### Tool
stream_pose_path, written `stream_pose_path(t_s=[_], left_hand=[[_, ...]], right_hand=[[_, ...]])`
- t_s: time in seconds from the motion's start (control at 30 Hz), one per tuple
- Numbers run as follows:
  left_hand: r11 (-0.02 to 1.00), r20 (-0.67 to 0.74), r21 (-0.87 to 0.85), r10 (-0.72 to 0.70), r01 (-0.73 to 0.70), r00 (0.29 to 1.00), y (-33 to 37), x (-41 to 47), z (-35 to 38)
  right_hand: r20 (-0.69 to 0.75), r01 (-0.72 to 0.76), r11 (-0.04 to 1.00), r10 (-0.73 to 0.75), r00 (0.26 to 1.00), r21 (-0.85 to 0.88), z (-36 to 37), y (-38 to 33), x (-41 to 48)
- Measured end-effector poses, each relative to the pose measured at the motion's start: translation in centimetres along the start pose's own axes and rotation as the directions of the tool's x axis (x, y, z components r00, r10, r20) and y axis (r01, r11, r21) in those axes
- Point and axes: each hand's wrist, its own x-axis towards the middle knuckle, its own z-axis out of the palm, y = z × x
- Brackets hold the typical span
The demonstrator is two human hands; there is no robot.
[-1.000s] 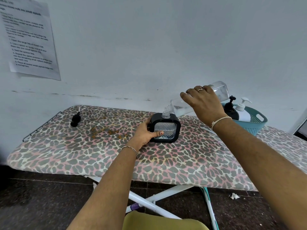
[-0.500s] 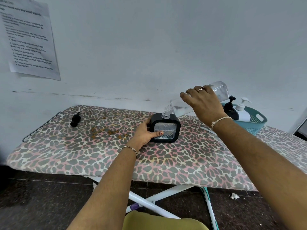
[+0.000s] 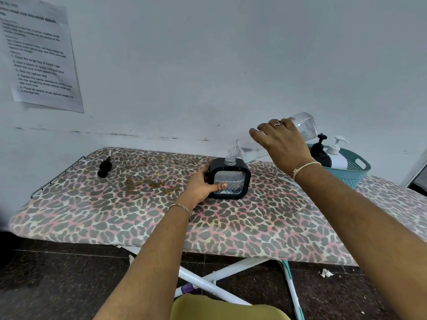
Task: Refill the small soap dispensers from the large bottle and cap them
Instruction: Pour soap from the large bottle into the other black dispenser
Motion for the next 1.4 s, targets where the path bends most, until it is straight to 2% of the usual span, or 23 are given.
stream_pose_path(t_s=[0.7, 1.4], left_hand=[[1.000, 0.008, -0.024, 0.017, -0.017, 1.000, 0.24, -0.32, -0.06], [0.999, 0.000, 0.035, -0.003, 0.003, 1.000, -0.09, 0.21, -0.04]], right_hand=[[0.005, 0.007, 1.000, -0.007, 1.000, -0.017, 0.17, 0.20, -0.01], [0.033, 0.030, 0.998, -0.028, 0.999, -0.049, -0.03, 0.33, 0.15]])
